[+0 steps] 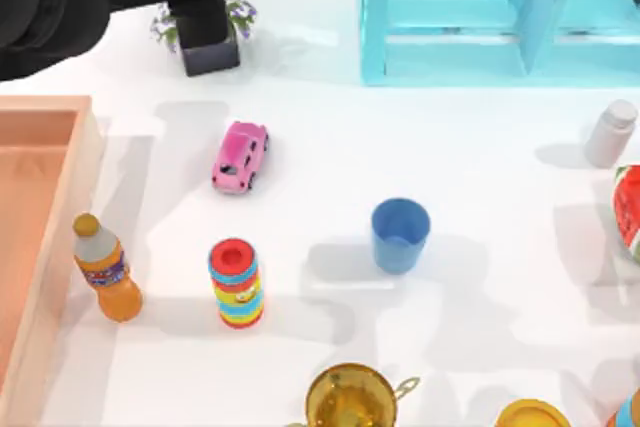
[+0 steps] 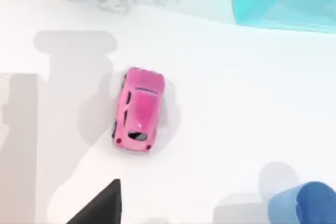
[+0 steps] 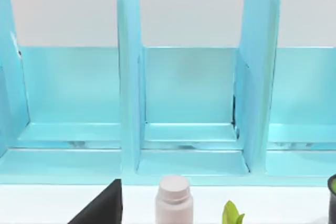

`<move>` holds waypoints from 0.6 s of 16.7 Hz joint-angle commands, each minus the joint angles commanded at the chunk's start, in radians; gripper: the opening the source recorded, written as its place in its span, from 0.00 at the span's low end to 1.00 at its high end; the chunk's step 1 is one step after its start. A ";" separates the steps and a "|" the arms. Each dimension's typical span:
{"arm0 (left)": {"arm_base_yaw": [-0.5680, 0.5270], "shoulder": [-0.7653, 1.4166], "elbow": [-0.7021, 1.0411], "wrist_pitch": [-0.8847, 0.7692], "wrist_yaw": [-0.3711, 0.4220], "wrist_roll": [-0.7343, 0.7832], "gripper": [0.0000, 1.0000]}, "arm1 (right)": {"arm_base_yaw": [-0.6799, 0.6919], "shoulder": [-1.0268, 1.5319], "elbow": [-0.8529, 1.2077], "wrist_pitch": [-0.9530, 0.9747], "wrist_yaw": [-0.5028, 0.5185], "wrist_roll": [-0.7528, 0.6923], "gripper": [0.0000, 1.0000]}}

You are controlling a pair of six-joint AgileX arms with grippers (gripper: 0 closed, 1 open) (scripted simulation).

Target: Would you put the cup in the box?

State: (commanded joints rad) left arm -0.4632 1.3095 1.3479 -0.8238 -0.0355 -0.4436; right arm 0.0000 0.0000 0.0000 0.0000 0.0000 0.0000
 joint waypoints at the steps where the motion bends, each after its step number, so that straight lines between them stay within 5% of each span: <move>1: -0.035 0.100 0.104 -0.063 -0.004 -0.034 1.00 | 0.000 0.000 0.000 0.000 0.000 0.000 1.00; 10: -0.306 0.883 0.910 -0.555 -0.030 -0.304 1.00 | 0.000 0.000 0.000 0.000 0.000 0.000 1.00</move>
State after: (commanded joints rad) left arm -0.7695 2.1927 2.2579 -1.3791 -0.0660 -0.7474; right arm 0.0000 0.0000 0.0000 0.0000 0.0000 0.0000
